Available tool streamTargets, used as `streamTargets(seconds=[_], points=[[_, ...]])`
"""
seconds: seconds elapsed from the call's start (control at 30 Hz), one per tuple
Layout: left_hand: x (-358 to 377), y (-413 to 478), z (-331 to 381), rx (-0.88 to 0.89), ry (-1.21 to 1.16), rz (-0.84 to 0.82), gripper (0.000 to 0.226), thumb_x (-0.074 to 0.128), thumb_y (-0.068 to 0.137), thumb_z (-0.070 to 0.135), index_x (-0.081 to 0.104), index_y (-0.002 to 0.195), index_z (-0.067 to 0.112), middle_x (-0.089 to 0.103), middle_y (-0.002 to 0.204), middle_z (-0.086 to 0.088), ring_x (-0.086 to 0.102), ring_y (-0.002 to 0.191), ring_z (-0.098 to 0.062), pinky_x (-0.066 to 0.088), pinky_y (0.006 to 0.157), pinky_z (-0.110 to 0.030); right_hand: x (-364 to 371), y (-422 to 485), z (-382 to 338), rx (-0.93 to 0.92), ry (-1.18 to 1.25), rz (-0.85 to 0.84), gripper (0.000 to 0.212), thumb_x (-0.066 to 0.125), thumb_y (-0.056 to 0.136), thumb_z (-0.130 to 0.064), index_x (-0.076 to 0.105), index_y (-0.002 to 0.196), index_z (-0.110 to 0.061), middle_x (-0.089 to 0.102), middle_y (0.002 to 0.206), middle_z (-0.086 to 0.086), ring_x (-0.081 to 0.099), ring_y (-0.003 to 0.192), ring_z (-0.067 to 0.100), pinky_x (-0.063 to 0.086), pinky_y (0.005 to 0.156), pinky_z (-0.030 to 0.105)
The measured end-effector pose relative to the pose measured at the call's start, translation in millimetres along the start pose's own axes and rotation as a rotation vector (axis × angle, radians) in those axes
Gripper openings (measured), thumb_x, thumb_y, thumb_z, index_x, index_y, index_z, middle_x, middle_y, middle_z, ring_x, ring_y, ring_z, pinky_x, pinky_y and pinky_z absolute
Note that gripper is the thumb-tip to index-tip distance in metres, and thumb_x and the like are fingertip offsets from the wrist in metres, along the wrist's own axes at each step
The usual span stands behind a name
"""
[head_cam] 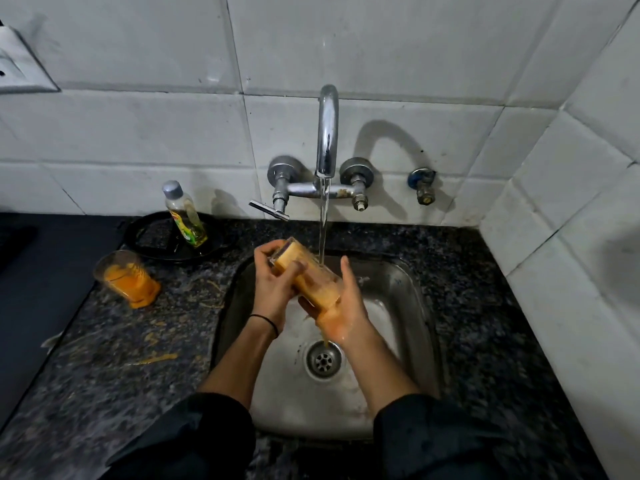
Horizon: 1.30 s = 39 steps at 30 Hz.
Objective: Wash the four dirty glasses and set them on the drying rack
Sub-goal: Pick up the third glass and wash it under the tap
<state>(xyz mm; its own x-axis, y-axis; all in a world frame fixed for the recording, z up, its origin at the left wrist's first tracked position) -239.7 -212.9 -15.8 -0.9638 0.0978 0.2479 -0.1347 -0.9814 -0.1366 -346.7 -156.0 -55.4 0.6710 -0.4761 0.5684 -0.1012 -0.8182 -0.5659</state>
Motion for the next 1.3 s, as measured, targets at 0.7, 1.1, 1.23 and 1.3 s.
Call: streamTargets(seconds=[0.7, 1.1, 1.23, 1.3], points=[[25.6, -20.5, -87.0, -0.829, -0.539, -0.021, 0.043, 0.053, 0.093, 0.047, 0.065, 0.106, 0.009, 0.063, 0.11, -0.017, 0.06, 0.1, -0.029, 0.053, 0.084, -0.037, 64.2, -35.7, -57.4, -0.6, -2.025, -0.166, 0.016, 0.055, 0.097, -0.028, 0.07, 0.098, -0.025, 0.068, 0.107, 0.0, 0.059, 0.106, 0.02, 0.034, 0.102, 0.042], [28.6, -7.4, -77.2, -0.827, -0.582, -0.047, 0.056, 0.058, 0.088, 0.058, 0.064, 0.117, 0.011, 0.064, 0.112, -0.015, 0.059, 0.107, -0.025, 0.056, 0.077, -0.037, 68.5, -36.9, -56.4, -0.682, -2.281, -0.269, 0.023, 0.063, 0.09, -0.015, 0.062, 0.11, -0.026, 0.061, 0.129, 0.006, 0.046, 0.13, 0.029, 0.017, 0.117, 0.051], [29.1, -1.8, -69.7, -0.72, -0.582, -0.106, 0.054, 0.054, 0.094, 0.045, 0.058, 0.135, 0.01, 0.061, 0.134, -0.015, 0.056, 0.123, -0.026, 0.05, 0.095, -0.037, 65.1, -32.7, -65.2, -0.585, -1.89, -0.153, 0.038, 0.067, 0.086, -0.016, 0.065, 0.122, -0.026, 0.064, 0.128, 0.004, 0.053, 0.124, 0.023, 0.031, 0.113, 0.048], [28.0, -3.3, -67.1, -0.685, -0.58, -0.133, 0.041, 0.051, 0.095, 0.039, 0.063, 0.119, 0.009, 0.068, 0.115, -0.015, 0.062, 0.11, -0.027, 0.054, 0.089, -0.039, 62.0, -26.0, -65.6, -0.498, -1.618, -0.154, 0.02, 0.065, 0.09, -0.021, 0.073, 0.108, -0.018, 0.07, 0.111, 0.005, 0.064, 0.108, 0.022, 0.049, 0.099, 0.044]])
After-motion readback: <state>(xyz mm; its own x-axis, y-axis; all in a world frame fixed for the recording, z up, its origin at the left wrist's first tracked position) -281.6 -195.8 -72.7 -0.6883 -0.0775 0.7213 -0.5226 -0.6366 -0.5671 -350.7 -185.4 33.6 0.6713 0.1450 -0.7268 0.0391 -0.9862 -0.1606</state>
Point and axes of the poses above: each hand's wrist, its own y-axis towards the middle knuckle, its own x-axis out of the palm, z = x × y, the point moved 8 cm from there along y, towards the middle knuckle
